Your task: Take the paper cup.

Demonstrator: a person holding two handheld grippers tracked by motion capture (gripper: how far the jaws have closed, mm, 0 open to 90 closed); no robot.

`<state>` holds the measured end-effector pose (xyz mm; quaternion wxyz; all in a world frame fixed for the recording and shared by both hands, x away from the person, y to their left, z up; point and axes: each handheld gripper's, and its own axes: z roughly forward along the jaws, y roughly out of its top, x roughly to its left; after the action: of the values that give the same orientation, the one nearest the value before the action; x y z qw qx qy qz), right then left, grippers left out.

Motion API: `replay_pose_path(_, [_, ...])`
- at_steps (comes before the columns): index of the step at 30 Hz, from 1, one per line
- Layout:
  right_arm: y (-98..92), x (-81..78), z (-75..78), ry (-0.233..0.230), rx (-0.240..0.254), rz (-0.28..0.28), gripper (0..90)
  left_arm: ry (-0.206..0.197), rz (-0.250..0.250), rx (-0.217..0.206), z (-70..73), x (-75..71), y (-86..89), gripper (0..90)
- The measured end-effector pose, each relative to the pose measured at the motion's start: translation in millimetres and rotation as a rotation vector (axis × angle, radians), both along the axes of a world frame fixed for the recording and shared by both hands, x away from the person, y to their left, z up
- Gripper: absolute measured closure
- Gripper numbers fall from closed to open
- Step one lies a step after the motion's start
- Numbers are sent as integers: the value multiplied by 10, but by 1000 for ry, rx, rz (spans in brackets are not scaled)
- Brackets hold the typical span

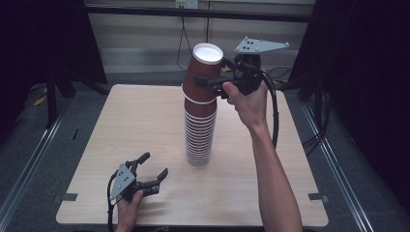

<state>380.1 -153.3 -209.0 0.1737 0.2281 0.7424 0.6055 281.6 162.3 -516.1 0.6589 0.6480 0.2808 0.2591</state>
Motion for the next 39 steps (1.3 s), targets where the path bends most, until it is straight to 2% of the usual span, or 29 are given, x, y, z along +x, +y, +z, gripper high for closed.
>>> replay_pose_path(4, [-34,-16,51,-17,51,-13,178,0,0,0,0,0,0,155])
replay_pose_path(15, [-54,-49,182,-46,105,-19,180,2,0,1,1,-1,1,155])
replay_pose_path(17, [-71,-54,190,-51,122,-21,181,1,-1,2,1,0,2,155])
replay_pose_path(19, [-82,-62,196,-55,117,-40,181,1,0,1,1,-1,1,155])
replay_pose_path(21, [-105,-69,192,-55,149,-30,181,1,0,1,1,-1,1,155])
replay_pose_path(32, [-235,-158,224,-98,214,-46,183,1,0,1,1,-1,1,155])
replay_pose_path(39, [-317,-197,227,-111,235,-56,183,1,0,2,1,-1,1,155])
